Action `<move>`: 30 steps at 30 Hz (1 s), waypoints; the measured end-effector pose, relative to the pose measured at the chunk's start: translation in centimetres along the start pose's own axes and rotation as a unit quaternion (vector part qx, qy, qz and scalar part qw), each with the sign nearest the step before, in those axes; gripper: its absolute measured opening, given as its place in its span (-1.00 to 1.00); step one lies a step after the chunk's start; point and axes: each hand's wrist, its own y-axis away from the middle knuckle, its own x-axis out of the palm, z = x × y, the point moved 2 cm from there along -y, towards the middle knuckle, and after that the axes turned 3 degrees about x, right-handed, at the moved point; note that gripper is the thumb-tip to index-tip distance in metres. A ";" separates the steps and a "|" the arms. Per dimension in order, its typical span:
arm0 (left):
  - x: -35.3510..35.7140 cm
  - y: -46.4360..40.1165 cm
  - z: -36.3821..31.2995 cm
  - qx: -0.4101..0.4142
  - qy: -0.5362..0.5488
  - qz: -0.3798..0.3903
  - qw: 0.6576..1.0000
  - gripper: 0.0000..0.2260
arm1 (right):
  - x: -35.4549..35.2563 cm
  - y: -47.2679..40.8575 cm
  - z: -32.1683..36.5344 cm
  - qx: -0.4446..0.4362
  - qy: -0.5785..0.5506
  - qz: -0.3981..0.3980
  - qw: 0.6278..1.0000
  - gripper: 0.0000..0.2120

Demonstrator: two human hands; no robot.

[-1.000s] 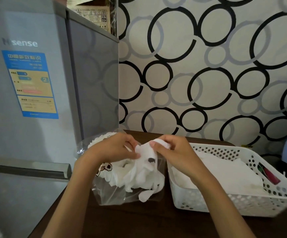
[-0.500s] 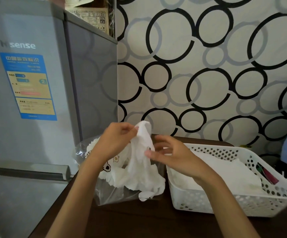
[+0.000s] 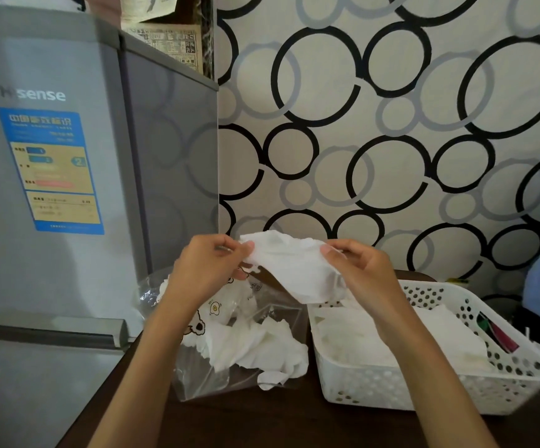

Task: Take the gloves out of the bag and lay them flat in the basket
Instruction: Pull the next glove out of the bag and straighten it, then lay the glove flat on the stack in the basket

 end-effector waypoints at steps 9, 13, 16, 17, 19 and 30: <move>3.4 2.3 -2.9 0.159 -0.024 0.246 0.956 -0.50 | -0.2 0.1 0.2 -0.019 0.052 0.108 0.993 -0.69; 4.6 2.2 -2.0 0.173 0.012 0.274 0.946 -0.85 | -0.5 0.5 0.6 -0.032 0.064 0.130 0.989 -0.74; 4.0 1.8 -1.6 0.175 -0.005 0.233 0.957 -0.81 | -1.2 0.7 0.4 -0.020 0.076 0.156 0.985 -0.64; 3.8 1.8 -1.6 0.172 -0.003 0.230 0.958 -0.79 | -1.5 0.5 0.3 -0.020 0.071 0.134 0.988 -0.64; 3.7 1.9 -1.8 0.168 0.005 0.238 0.957 -0.75 | -1.7 0.3 0.4 -0.029 0.058 0.068 0.996 -0.74; 3.7 1.9 -2.5 0.167 0.081 0.171 0.967 -0.68 | -3.8 -0.6 0.3 -0.039 0.031 -0.069 0.996 -0.69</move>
